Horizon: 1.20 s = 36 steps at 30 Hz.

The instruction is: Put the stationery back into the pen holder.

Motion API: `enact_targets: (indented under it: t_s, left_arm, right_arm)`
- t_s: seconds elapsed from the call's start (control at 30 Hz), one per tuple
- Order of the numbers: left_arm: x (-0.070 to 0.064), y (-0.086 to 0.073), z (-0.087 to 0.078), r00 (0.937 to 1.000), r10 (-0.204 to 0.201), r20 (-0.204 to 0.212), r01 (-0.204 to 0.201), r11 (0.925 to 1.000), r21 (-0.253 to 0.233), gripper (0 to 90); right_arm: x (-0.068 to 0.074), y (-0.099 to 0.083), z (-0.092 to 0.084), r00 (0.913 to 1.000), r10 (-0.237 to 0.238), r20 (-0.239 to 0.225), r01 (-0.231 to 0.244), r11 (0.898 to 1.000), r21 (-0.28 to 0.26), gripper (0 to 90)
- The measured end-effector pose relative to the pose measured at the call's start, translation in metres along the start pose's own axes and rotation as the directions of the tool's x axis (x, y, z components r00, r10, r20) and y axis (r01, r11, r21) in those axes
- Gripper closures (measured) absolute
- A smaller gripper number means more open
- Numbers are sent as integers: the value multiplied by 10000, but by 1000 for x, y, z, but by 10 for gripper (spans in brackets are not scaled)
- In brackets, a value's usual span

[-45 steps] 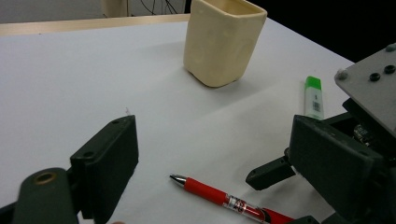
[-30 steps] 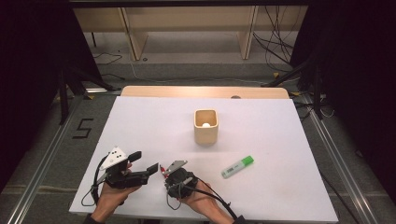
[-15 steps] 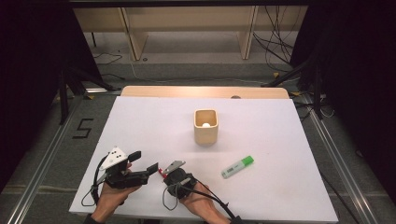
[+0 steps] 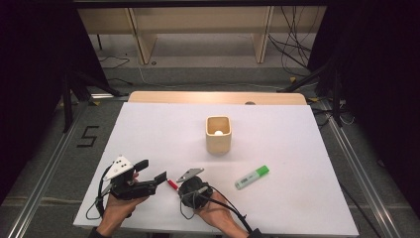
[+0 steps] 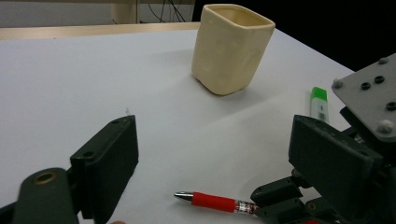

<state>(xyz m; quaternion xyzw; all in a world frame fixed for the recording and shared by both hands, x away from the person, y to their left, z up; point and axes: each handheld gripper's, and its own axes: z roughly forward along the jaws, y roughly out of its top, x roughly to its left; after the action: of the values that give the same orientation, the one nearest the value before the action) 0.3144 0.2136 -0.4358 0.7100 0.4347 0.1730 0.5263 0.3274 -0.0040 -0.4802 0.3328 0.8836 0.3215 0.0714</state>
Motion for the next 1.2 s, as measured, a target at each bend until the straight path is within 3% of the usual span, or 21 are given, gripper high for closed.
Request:
enact_targets:
  t_s: [0.33,0.57,0.8,1.0,1.2]
  left_arm:
    - [0,1,-1,9998,-150,-107,150,9999,16,156]
    - [-2,2,1,9989,-461,-117,462,9988,135,156]
    - [-8,4,4,9979,-634,126,629,9975,312,156]
    - [-19,7,10,9982,-476,367,450,9965,704,156]
    - [-32,10,20,9946,-513,906,424,9943,980,157]
  right_arm:
    - [-15,-6,-18,9994,306,-190,-316,9979,-573,802]
    - [-26,-16,-40,9985,497,-248,-526,9897,-1334,802]
    - [-37,-33,-67,9977,665,-154,-682,9706,-2307,802]
    - [-49,-50,-87,9961,884,12,-841,9511,-2972,802]
    - [-53,-62,-104,9960,878,173,-766,9364,-3425,801]
